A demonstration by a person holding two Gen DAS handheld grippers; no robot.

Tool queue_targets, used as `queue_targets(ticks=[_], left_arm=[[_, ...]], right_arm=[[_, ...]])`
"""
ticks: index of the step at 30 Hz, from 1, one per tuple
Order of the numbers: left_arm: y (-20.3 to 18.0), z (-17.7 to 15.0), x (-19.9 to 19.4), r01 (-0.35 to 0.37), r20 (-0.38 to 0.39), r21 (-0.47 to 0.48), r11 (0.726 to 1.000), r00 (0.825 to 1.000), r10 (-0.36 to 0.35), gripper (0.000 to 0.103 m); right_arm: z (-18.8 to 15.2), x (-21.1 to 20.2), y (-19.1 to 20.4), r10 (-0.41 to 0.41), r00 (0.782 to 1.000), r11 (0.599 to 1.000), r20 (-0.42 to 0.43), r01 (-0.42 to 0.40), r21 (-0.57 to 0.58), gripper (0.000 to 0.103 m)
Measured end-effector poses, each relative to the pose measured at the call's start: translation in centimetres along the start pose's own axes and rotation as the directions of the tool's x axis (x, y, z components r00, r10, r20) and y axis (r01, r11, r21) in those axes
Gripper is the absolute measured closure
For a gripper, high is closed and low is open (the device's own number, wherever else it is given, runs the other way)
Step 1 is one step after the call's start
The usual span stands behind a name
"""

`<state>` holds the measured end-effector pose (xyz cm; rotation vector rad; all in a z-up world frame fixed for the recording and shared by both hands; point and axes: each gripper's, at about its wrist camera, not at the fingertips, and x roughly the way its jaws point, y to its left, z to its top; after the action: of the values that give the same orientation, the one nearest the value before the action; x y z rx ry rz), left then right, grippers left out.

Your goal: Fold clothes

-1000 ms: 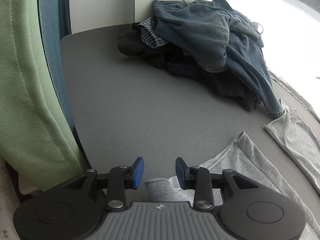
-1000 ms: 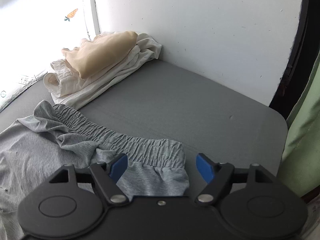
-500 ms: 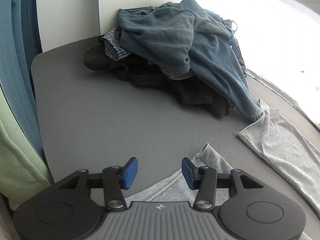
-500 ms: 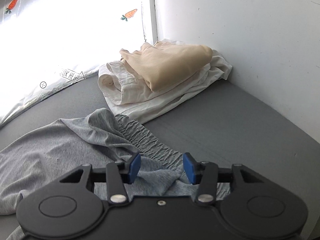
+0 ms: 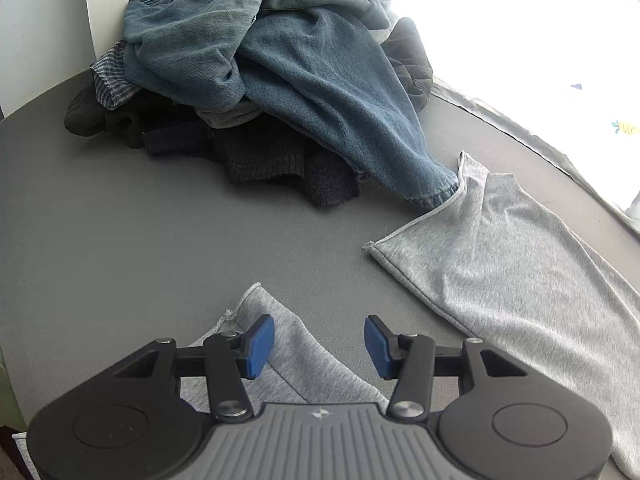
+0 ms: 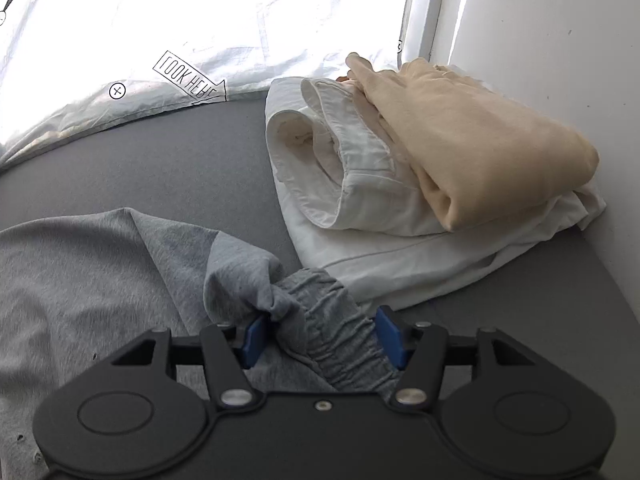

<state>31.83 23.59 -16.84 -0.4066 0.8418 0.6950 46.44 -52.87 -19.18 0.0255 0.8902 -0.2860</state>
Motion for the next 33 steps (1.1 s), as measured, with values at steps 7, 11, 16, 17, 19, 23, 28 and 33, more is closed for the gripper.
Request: queue_targets(ticks=[7,11,16,17,19,23,28,33], left_arm=[[-5.2,1.4,2.2,0.010,-0.009,0.148,0.989,1.000,-0.009,0.051],[-7.2,1.4,3.2,0.030,-0.018,0.243,0.970,0.999,-0.027,0.044],[-7.8,1.8,4.1,0.050,-0.026,0.243,0.969,0.999,-0.045,0.034],[-7.7,1.9,4.1,0.053,-0.018,0.237,0.970,0.999,-0.050,0.030],[-7.3,2.1,4.4,0.062,-0.006,0.211,0.975,0.998,-0.063,0.024],[-6.4,2.5,6.0,0.074,-0.024,0.125,0.989,0.997,-0.071,0.021],[-6.1,2.8,6.8,0.070,0.042,0.068,0.995,0.996,-0.073,0.033],[-4.9,3.5,6.5,0.052,0.068,0.041,0.998,0.996,-0.054,0.101]], right_arm=[[0.3,-3.0,3.0,-0.142,0.978,0.954,0.152,0.176,-0.243,0.095],[1.2,-3.8,1.5,-0.268,0.940,0.936,0.210,0.306,-0.172,0.093],[2.5,-2.7,-0.7,-0.328,0.941,0.940,0.079,0.334,-0.074,0.048],[2.5,-3.4,-0.4,-0.317,0.943,0.944,0.099,0.324,-0.064,0.041],[2.3,-4.9,0.8,-0.295,0.947,0.952,0.126,0.303,-0.047,0.015],[1.1,-6.0,3.6,-0.245,0.962,0.967,0.125,0.251,-0.040,0.015],[-1.0,-6.3,7.4,-0.163,0.982,0.983,0.091,0.170,-0.069,0.015],[-2.4,-6.5,10.3,-0.086,0.994,0.992,0.065,0.092,-0.087,0.015]])
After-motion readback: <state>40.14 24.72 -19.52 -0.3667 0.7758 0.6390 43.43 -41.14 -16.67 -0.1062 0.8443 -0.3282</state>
